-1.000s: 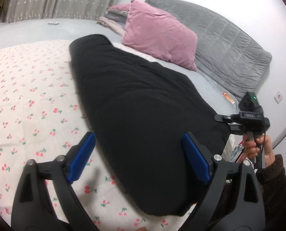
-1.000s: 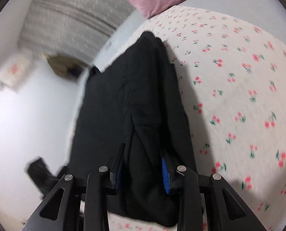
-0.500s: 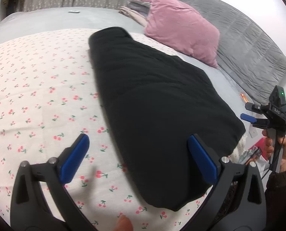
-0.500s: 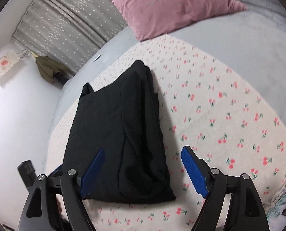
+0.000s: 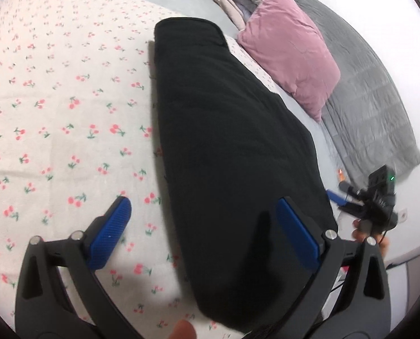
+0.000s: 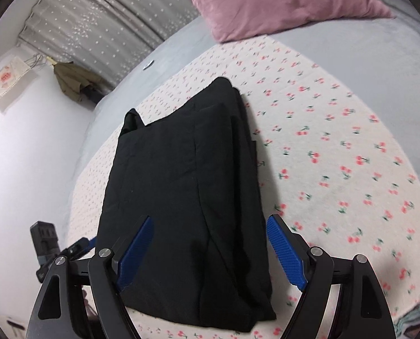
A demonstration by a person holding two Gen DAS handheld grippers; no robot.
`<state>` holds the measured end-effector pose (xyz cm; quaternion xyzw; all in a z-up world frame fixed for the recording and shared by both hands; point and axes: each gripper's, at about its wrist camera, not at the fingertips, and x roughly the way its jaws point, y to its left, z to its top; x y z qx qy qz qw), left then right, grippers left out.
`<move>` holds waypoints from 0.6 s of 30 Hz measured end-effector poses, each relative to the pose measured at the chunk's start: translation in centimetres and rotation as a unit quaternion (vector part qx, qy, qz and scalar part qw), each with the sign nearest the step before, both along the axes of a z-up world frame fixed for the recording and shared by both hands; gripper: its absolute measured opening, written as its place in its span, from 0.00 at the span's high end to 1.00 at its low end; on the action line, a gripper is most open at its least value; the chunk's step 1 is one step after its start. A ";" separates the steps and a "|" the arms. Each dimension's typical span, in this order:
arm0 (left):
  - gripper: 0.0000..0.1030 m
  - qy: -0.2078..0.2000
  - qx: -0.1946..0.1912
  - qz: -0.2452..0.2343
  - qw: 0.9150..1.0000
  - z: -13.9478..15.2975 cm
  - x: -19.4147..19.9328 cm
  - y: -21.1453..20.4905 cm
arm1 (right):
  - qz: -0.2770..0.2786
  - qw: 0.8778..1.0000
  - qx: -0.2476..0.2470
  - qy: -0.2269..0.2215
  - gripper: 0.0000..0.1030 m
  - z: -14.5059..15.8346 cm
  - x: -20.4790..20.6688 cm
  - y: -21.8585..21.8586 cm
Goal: Fold large clothes
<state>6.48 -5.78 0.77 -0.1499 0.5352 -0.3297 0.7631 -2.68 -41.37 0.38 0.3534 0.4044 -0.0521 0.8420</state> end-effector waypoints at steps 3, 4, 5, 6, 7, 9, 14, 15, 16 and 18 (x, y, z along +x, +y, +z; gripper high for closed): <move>0.01 0.035 -0.024 -0.016 0.999 -1.2 1.2 -1.0 | 0.022 0.999 0.035 0.014 0.19 -1.8 1.8 -0.6; 0.01 0.046 -0.033 -0.020 0.998 -1.7 1.4 -1.4 | 0.028 0.998 0.049 0.021 0.19 -2.6 2.3 -0.9; 0.01 0.054 -0.038 -0.024 0.998 -2.0 1.6 -1.8 | 0.030 0.997 0.061 0.025 0.19 -3.3 2.7 -1.2; 0.01 0.062 -0.043 -0.029 0.997 -2.4 1.9 -2.2 | 0.032 0.997 0.068 0.025 0.19 -3.7 3.0 -1.4; 0.01 0.067 -0.050 -0.033 0.996 -2.8 2.0 -2.6 | 0.034 0.996 0.079 0.025 0.19 -4.3 3.3 -1.8; 0.01 0.074 -0.062 -0.040 0.995 -3.2 2.3 -3.3 | 0.034 0.994 0.097 0.022 0.19 -5.3 3.6 -2.4; 0.01 0.080 -0.070 -0.038 0.994 -3.8 3.1 -4.2 | 0.044 0.987 0.156 0.003 0.19 -7.5 4.4 -3.7; 0.01 0.082 -0.073 -0.037 0.993 -3.9 3.3 -4.2 | 0.046 0.985 0.166 0.001 0.19 -7.9 4.6 -3.8; 0.01 0.084 -0.077 -0.036 0.993 -4.1 3.4 -4.2 | 0.050 0.983 0.174 0.001 0.19 -8.4 4.8 -3.8; 0.01 0.089 -0.090 -0.033 0.991 -4.5 3.7 -4.2 | 0.056 0.980 0.192 -0.005 0.19 -9.0 5.1 -3.7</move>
